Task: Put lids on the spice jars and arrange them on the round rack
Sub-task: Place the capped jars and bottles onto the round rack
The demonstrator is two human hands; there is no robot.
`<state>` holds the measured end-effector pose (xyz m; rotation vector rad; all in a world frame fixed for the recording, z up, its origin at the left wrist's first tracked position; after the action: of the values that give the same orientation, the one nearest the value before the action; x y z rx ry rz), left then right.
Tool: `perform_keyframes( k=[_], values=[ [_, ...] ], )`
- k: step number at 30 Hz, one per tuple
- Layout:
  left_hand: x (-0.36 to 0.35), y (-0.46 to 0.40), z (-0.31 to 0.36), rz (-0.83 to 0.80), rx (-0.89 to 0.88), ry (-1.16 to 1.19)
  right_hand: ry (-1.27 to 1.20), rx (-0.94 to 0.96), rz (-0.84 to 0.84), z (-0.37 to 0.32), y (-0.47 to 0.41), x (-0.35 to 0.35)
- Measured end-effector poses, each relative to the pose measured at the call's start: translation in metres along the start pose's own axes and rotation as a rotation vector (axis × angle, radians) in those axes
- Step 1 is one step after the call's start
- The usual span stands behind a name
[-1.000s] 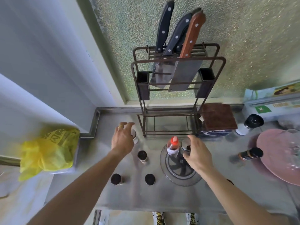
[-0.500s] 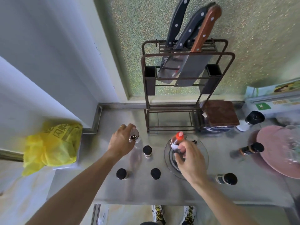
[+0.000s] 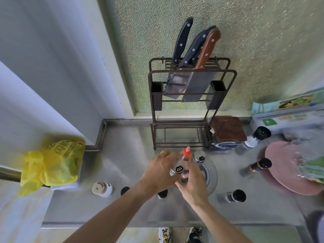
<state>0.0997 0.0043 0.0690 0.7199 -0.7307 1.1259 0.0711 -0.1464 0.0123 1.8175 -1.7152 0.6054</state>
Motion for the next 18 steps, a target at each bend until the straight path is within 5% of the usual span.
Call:
perform_keyframes(
  k=[9, 18],
  values=[
    [-0.051, -0.024, -0.011, -0.141, 0.241, 0.003, 0.107, -0.145, -0.052, 0.049, -0.023, -0.034],
    [-0.056, -0.024, -0.003, -0.117, 0.262, -0.033, 0.071, -0.185, -0.077, 0.061, -0.032, -0.04]
  ],
)
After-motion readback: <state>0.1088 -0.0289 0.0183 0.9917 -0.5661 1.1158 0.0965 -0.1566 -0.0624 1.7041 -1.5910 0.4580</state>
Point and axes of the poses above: each hand's wrist, its own y-axis away from the middle knuckle, its own x-axis out of the back of the hand, z = x × y, the point moved 1 cm from there along -y, towards the middle knuckle
